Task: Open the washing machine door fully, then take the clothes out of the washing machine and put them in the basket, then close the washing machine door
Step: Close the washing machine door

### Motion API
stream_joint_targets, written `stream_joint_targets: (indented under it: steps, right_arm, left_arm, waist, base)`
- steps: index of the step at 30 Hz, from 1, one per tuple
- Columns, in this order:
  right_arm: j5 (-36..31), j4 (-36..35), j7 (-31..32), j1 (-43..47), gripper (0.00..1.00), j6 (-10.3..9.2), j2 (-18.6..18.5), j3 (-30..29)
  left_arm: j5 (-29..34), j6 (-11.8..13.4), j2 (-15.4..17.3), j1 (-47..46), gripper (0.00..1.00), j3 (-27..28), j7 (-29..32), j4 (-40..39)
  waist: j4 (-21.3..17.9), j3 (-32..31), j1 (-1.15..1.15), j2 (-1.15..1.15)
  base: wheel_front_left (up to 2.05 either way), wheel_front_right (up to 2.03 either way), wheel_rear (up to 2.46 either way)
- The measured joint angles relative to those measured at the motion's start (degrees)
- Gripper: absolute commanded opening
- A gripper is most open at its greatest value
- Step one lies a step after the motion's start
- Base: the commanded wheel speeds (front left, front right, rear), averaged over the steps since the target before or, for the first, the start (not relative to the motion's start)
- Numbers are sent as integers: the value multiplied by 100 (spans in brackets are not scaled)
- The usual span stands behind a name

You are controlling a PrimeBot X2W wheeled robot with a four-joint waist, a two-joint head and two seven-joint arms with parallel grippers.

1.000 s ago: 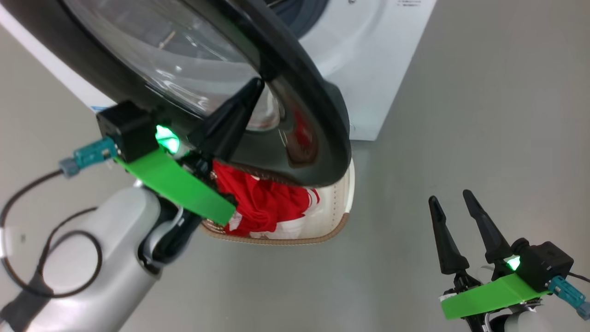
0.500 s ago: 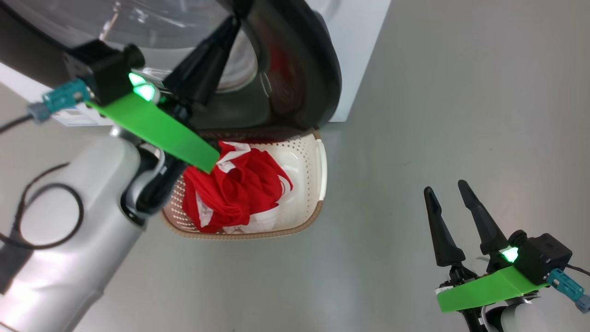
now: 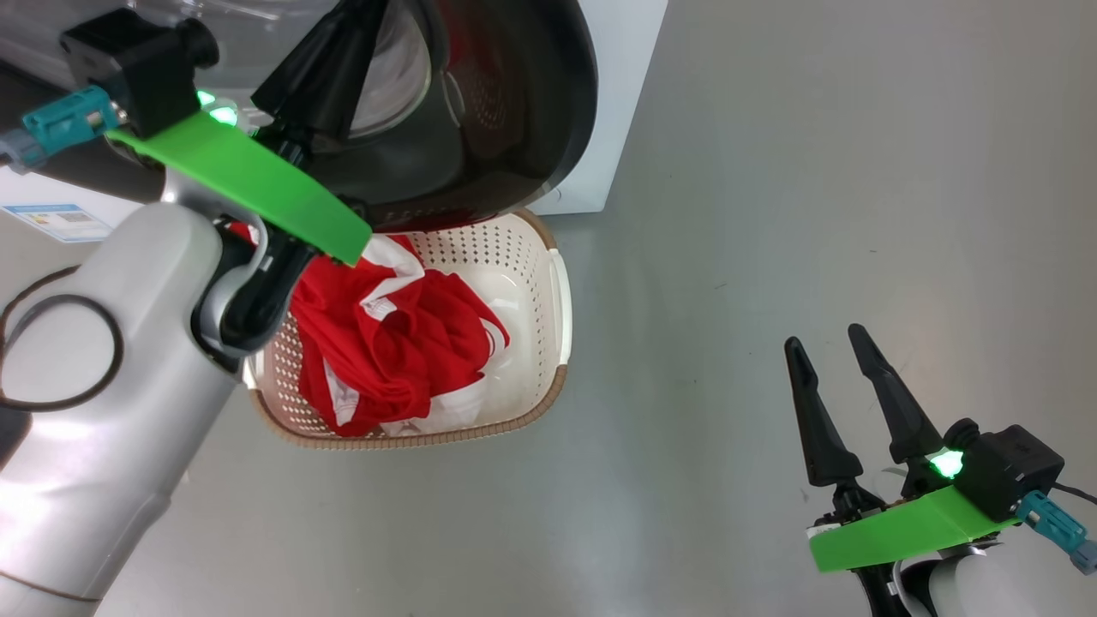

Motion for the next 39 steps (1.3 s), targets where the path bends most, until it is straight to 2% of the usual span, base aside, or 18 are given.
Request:
stream_joint_targets:
  steps: [6, 16, 21, 24, 26, 28, 30, 31, 39]
  right_arm:
    - [-2, 2, 0, 1, 100, 0, 0, -46]
    - [-79, 68, 0, 63, 100, 0, 0, -124]
    - [-172, 103, 0, 222, 100, 0, 1, -176]
    - [-221, 137, 0, 340, 100, 0, 1, -211]
    - [-223, 158, 0, 406, 100, 0, 1, -233]
    - [-252, 168, 0, 461, 100, 0, 2, -247]
    - [-266, 182, 0, 542, 100, 0, 3, -270]
    - [-267, 187, 0, 587, 100, 0, 3, -282]
    - [-271, 209, 0, 939, 100, 0, 9, -378]
  left_arm:
    - [-16, 0, -26, 136, 0, 73, -1, 18]
    - [290, 0, -182, 1290, 1, 368, 0, -2]
    - [434, 0, -321, 1936, 35, 668, 0, -5]
    - [486, 0, -386, 2360, 48, 892, 0, -16]
    - [571, 0, -399, 2619, 70, 1046, 0, -19]
    - [676, 0, -416, 2858, 79, 1198, 0, -21]
    - [758, 0, -437, 3090, 96, 1328, 0, -36]
    - [815, 0, -447, 3204, 100, 1389, 0, -37]
    - [1465, 0, -470, 4155, 100, 2035, 0, -119]
  waist:
    - [80, -96, 0, 0]
    - [303, -404, 0, 0]
    - [466, -610, 0, 0]
    - [550, -752, 0, 0]
    - [599, -853, 0, 0]
    - [639, -957, 0, 0]
    - [676, -1063, 0, 0]
    - [693, -1116, 0, 0]
    - [747, -1520, 0, 0]
  base:
    - [0, 0, 0]
    - [0, 0, 0]
    - [0, 0, 0]
    - [0, 0, 0]
    - [0, 0, 0]
    - [0, 0, 0]
    - [0, 0, 0]
    - [0, 0, 0]
    - [0, 0, 0]
